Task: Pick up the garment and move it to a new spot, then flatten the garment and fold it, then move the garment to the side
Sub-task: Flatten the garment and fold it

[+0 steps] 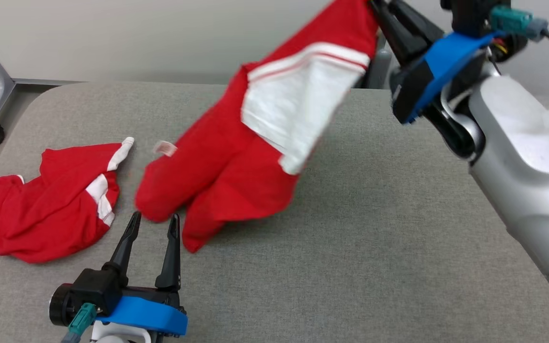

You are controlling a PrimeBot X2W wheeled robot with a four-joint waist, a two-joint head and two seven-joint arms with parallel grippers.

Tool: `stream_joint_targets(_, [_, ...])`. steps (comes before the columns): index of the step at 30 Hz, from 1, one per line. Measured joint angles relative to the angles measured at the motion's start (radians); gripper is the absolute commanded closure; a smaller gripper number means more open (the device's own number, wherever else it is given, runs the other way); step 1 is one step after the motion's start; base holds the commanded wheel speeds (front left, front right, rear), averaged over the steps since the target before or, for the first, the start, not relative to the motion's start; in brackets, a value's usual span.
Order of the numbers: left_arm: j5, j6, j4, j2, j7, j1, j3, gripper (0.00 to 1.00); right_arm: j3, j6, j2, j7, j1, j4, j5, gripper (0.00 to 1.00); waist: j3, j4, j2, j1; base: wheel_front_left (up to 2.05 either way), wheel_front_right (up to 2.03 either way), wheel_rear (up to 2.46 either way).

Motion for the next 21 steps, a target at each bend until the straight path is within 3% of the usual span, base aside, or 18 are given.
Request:
stream_joint_targets(6, [0.002,0.0,-0.004,-0.002,0.0,0.0,0.001,0.0,0.002,0.0,-0.121,0.016,0.155,0.105,0.025,1.0,0.008,-0.025,0.0,0.0,0.0,0.0,0.0])
stream_joint_targets(11, [0.003,-0.001,-0.003,-0.001,0.0,0.0,0.002,0.0,-0.059,0.0,-0.165,-0.03,0.216,0.209,0.035,1.0,0.012,-0.041,0.0001,0.0,0.0,0.0,0.0])
stream_joint_targets(12, [0.003,-0.002,-0.002,-0.001,0.0,0.0,0.001,0.0,-0.083,0.0,-0.163,-0.051,0.228,0.249,0.043,0.55,0.011,-0.047,0.0001,0.0,0.0,0.0,0.0])
stream_joint_targets(13, [0.003,-0.002,-0.002,-0.001,0.0,0.0,0.001,0.0,-0.089,0.0,-0.155,-0.052,0.233,0.266,0.046,0.0,0.01,-0.049,0.0001,0.0,0.0,0.0,0.0])
stream_joint_targets(17, [0.003,-0.002,0.002,0.001,0.0,0.001,-0.002,0.0,-0.105,0.0,-0.118,-0.048,0.258,0.316,0.061,0.0,-0.001,-0.058,0.0,0.0,0.0,0.0,0.0])
stream_joint_targets(21, [0.003,-0.005,0.009,0.005,0.0,0.011,-0.006,0.0,-0.133,0.0,-0.084,0.033,0.303,0.359,0.113,0.0,-0.02,-0.061,-0.0002,-0.0001,0.0,0.0,0.0])
